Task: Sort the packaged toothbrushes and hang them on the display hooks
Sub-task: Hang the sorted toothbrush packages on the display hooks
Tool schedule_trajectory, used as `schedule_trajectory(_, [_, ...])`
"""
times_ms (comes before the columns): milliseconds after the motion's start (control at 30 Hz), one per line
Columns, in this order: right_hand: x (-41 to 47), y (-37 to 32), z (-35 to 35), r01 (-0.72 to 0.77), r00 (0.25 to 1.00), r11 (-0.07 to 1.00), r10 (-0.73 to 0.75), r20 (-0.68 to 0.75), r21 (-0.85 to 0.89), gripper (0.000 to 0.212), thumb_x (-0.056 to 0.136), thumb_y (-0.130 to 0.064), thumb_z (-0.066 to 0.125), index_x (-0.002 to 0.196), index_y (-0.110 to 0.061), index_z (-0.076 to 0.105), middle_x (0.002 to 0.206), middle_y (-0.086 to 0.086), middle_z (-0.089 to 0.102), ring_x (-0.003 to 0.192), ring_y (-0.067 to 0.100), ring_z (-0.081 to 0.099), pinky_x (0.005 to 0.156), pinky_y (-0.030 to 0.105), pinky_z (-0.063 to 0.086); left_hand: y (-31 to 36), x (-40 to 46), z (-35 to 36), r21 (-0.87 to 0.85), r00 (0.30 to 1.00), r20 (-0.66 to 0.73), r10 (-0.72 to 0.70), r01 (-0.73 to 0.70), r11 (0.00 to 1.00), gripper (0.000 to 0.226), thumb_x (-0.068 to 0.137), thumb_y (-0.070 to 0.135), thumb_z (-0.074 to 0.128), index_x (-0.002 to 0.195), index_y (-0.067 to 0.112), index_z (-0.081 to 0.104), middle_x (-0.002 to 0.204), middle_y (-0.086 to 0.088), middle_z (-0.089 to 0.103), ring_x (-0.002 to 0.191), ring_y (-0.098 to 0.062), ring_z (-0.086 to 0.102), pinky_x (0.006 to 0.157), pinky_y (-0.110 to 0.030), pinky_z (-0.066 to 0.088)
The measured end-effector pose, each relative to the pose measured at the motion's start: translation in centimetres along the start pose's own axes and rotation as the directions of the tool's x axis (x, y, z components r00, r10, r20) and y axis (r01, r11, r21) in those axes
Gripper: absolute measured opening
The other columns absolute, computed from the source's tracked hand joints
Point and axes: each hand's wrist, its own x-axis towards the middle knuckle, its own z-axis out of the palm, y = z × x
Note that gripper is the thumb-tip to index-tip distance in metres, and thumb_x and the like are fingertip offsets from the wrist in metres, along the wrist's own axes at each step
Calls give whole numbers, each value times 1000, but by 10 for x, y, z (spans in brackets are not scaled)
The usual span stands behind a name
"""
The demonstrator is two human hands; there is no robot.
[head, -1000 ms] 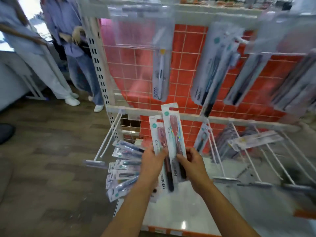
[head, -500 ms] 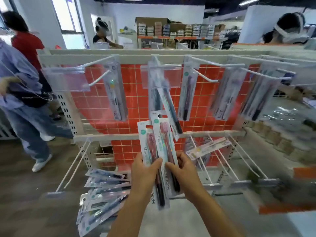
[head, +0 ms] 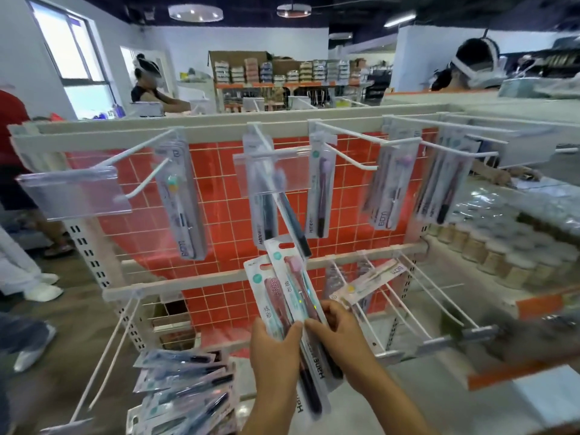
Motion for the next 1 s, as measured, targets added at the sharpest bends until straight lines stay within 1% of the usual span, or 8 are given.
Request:
schedule_trajectory(200, [2, 6, 23, -23, 996, 999, 26, 81, -37, 16, 88, -10, 62, 102, -16, 61, 96, 1, 72, 88, 12, 70, 82, 33, 57, -4, 3, -17, 16, 995, -91, -40, 42, 999, 26, 83, 11, 67, 98, 27, 53, 96, 2, 65, 88, -19, 63, 84, -41, 52])
schedule_trajectory(300, [2, 9, 30, -12, 997, 995, 19, 73, -96, 10, 88, -14, 61, 97, -20, 61, 93, -1, 72, 87, 10, 69, 82, 33, 57, -3, 2, -23, 8, 991, -128, -46, 47, 999, 21, 86, 11, 64, 96, 25, 52, 92, 3, 63, 82, -13, 60, 68, -31, 47])
schedule_trajectory(367, [1, 10, 33, 10, 998, 991, 0, 69, -132, 7, 89, -15, 61, 93, -21, 61, 90, -3, 71, 82, 5, 68, 76, 26, 56, -3, 2, -27, 16, 987, -156, -34, 37, 999, 18, 88, 12, 62, 99, 21, 51, 91, 3, 61, 78, -9, 57, 61, -25, 41])
schedule_trajectory(467, [-2, 10, 37, 45, 994, 989, -31, 103, -140, 6, 88, -13, 62, 91, -18, 61, 85, -6, 67, 77, 2, 65, 69, 18, 51, -6, 4, -31, 16, 982, -189, -8, 12, 1000, 22, 89, 14, 61, 104, 25, 50, 98, 1, 62, 86, -17, 59, 76, -35, 48])
schedule_trajectory(533, [-4, 10, 37, 61, 991, 990, -44, 130, -128, 6, 87, -9, 63, 91, -14, 61, 83, -8, 65, 78, 3, 65, 71, 19, 52, -5, 3, -33, 33, 976, -217, 21, -14, 999, 23, 89, 16, 61, 107, 27, 49, 99, 2, 60, 89, -18, 59, 76, -35, 46])
schedule_trajectory(700, [-7, 9, 32, 88, 983, 994, -77, 165, -59, 9, 85, -3, 63, 90, -11, 61, 87, -2, 67, 86, 14, 68, 80, 33, 58, -6, -5, -31, 53, 960, -260, 103, -93, 994, 20, 90, 16, 62, 102, 22, 47, 95, -1, 58, 78, -8, 57, 57, -23, 41])
schedule_trajectory(900, [-7, 9, 15, 60, 989, 998, -63, 137, 28, 12, 87, -2, 61, 93, -12, 61, 91, 6, 69, 88, 20, 69, 82, 39, 58, -5, -11, -13, 104, 954, -223, 203, -184, 977, 24, 91, 15, 62, 107, 20, 45, 94, 5, 57, 78, -1, 56, 57, -18, 43])
schedule_trajectory(1000, [-4, 9, 0, 54, 991, 998, -59, 117, 44, 11, 89, -9, 62, 99, -13, 62, 94, 4, 70, 90, 19, 69, 83, 40, 57, -6, -10, 2, 105, 955, -195, 222, -205, 973, 24, 89, 15, 64, 106, 17, 48, 96, 3, 60, 81, -6, 60, 60, -21, 48])
